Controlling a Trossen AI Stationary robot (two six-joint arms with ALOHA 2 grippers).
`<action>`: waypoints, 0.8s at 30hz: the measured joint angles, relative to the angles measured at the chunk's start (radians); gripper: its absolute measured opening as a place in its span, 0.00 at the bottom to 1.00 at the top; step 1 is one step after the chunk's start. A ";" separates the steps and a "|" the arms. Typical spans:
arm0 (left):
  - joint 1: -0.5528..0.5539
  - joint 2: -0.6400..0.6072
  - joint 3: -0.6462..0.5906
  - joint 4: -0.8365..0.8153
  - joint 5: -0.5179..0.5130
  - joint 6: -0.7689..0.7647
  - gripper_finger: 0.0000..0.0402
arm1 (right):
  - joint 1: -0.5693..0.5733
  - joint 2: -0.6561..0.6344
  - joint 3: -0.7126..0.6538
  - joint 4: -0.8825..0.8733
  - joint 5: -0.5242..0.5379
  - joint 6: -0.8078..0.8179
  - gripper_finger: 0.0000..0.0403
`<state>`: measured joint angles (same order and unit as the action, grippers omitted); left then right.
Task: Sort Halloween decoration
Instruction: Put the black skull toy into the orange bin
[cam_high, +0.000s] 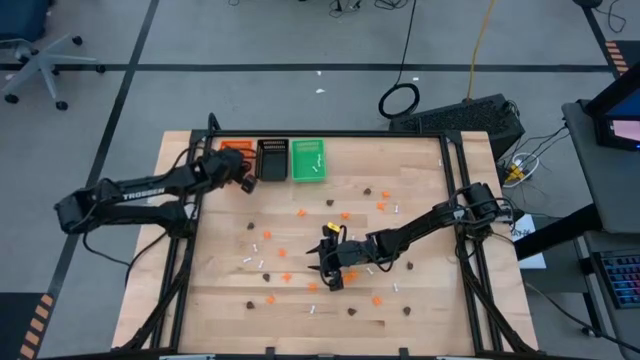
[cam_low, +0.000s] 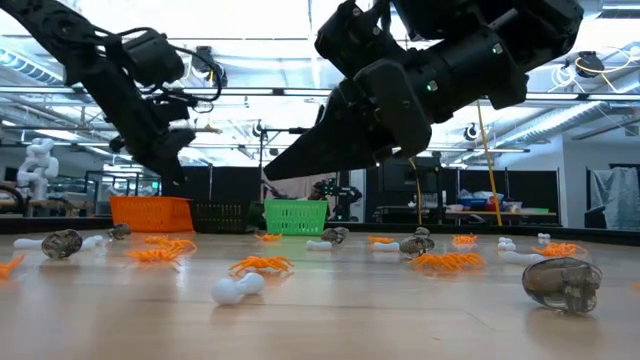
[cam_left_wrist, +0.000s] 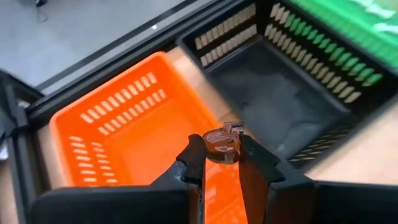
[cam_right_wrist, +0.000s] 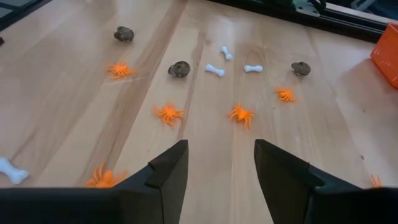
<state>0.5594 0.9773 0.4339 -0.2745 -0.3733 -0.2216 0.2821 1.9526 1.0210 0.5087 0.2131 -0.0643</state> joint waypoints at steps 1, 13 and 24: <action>0.013 0.009 0.000 0.002 0.000 0.000 0.13 | 0.000 0.000 0.000 0.001 0.000 0.000 0.42; 0.126 0.190 0.000 0.006 -0.051 -0.010 0.16 | 0.000 0.000 0.000 0.019 0.000 0.000 0.42; 0.141 0.218 0.000 0.065 -0.152 -0.060 0.35 | -0.018 0.000 0.000 0.056 0.081 0.010 0.42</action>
<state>0.7006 1.1950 0.4339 -0.2090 -0.5248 -0.2821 0.2644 1.9530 1.0210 0.5652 0.2943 -0.0543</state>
